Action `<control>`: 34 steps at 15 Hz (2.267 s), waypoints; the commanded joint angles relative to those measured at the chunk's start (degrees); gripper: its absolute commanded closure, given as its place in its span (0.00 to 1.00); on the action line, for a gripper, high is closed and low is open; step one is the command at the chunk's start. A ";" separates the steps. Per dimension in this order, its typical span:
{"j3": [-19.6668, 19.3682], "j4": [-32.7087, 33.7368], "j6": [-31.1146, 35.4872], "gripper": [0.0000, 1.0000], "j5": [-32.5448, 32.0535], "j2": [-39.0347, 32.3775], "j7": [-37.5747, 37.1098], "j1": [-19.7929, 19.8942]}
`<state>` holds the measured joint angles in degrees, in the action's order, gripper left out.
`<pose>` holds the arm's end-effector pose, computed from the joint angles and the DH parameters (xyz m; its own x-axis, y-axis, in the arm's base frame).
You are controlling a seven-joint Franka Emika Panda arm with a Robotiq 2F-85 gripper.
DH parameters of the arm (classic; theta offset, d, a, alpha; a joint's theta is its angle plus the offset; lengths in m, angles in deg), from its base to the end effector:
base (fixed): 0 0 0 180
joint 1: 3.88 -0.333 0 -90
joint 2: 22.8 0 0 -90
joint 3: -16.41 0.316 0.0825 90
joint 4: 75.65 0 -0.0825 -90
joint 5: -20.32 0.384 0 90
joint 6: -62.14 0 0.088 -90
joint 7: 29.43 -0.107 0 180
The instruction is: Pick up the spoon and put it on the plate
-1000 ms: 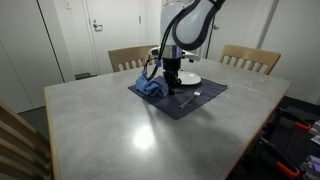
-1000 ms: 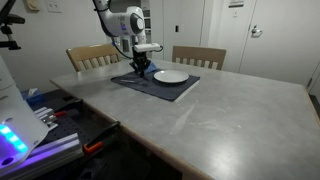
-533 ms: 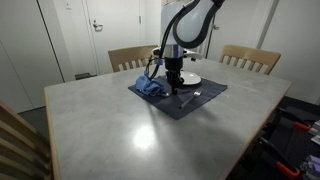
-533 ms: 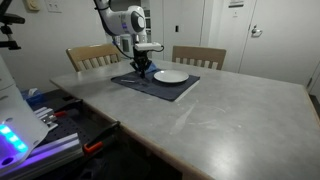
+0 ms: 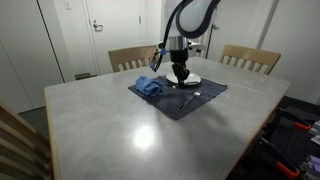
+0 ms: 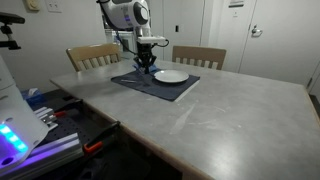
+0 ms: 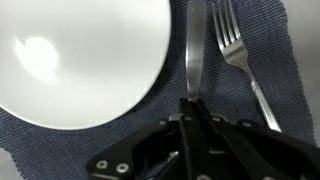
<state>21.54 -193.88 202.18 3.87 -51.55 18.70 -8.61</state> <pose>0.5690 0.0989 0.1776 0.3234 0.9311 -0.1690 0.9434 -0.3311 -0.0188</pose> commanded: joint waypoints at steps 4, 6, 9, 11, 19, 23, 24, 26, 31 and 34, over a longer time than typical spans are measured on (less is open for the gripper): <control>-1.91 -0.57 0.43 0.98 -1.11 0.87 -1.55 2.80; -2.40 -0.40 0.17 0.98 -0.72 0.94 -1.38 3.97; -2.80 -0.27 0.13 0.98 -0.14 1.43 -1.50 5.74; -3.35 -0.13 0.21 0.98 -0.12 1.41 -3.19 6.26; -5.28 1.05 0.72 0.98 -0.23 -1.34 -13.46 7.06; -5.84 1.30 0.74 0.98 -0.11 -2.18 -20.32 7.03; -5.79 1.20 0.77 0.98 0.56 -2.29 -22.71 7.13; -5.54 1.62 -0.30 0.98 2.63 -2.70 -26.91 7.33; -6.06 1.55 -0.16 0.98 4.49 -2.56 -34.85 6.75; -6.27 1.73 -0.51 0.98 5.03 -2.58 -37.99 6.48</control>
<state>15.68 -192.93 202.39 7.70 -53.34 -16.98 -1.89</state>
